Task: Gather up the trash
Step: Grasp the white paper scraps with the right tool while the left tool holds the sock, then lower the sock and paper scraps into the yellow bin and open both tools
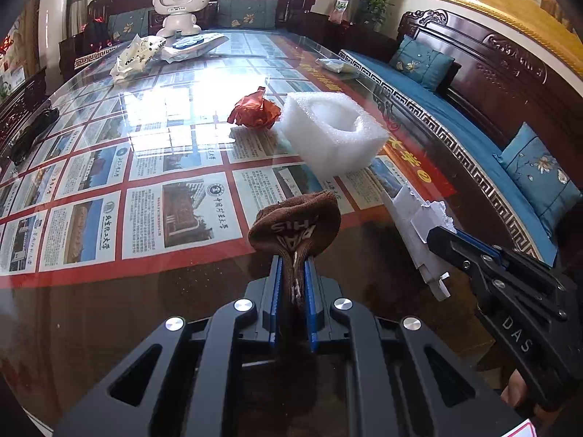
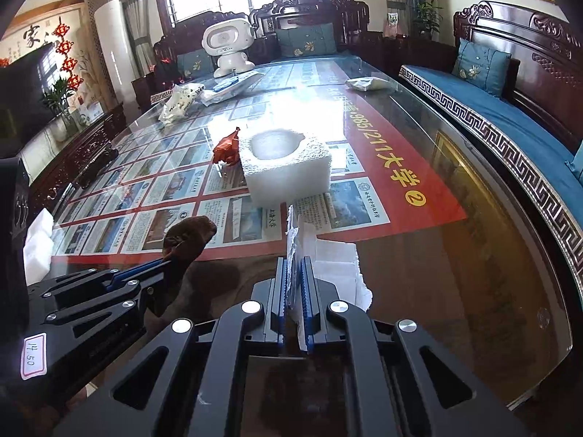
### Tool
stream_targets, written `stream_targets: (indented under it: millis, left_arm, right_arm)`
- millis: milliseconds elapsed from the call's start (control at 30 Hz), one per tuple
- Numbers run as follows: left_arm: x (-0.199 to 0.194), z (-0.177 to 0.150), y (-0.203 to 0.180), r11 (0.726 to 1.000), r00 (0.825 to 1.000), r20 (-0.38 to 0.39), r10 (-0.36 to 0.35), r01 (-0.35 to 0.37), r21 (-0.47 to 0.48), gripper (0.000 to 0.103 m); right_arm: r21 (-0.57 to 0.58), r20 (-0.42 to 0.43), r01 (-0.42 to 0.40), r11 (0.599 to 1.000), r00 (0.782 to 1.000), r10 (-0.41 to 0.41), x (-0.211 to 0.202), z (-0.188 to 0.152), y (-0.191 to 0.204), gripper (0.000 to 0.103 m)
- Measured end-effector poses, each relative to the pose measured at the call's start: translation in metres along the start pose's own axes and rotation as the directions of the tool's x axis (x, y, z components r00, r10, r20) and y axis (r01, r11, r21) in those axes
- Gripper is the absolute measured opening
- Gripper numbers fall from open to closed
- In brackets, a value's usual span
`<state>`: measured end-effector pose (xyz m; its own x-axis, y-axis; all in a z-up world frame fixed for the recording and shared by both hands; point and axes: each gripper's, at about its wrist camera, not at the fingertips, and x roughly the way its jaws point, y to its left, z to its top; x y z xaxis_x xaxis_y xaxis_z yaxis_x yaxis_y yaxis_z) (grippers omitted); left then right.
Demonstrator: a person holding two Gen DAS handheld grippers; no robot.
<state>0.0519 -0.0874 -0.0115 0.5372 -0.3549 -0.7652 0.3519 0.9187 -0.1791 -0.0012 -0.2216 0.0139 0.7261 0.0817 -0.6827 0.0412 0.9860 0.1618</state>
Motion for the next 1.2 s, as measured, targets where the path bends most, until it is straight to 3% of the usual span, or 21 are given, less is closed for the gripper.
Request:
stream_targets:
  millis: [400,700,1033,1200]
  left_arm:
    - [-0.056,-0.05,-0.023,0.999,1.0,0.027,-0.012,0.01,0.043,0.012]
    - [-0.103,-0.101,-0.045,0.992,0.998,0.039,-0.049,0.044,0.118,0.012]
    - [-0.124,-0.184,-0.054,0.985,0.998,-0.029,-0.064,0.068,0.158,0.012]
    - [-0.122,-0.231,-0.058,0.976,0.994,-0.084,-0.073,0.088,0.197,0.012]
  right_arm:
    - [-0.018,0.05,-0.038,0.999,0.998,0.039,-0.067,-0.035,0.019,0.007]
    - [-0.052,0.078,-0.043,0.998,0.996,0.047,-0.128,-0.081,0.033,0.007]
    - [-0.031,0.019,-0.069,0.997,0.997,0.07,-0.162,-0.157,0.039,0.007]
    - [-0.024,-0.048,-0.052,0.998,0.998,0.051,-0.158,-0.202,0.039,0.007]
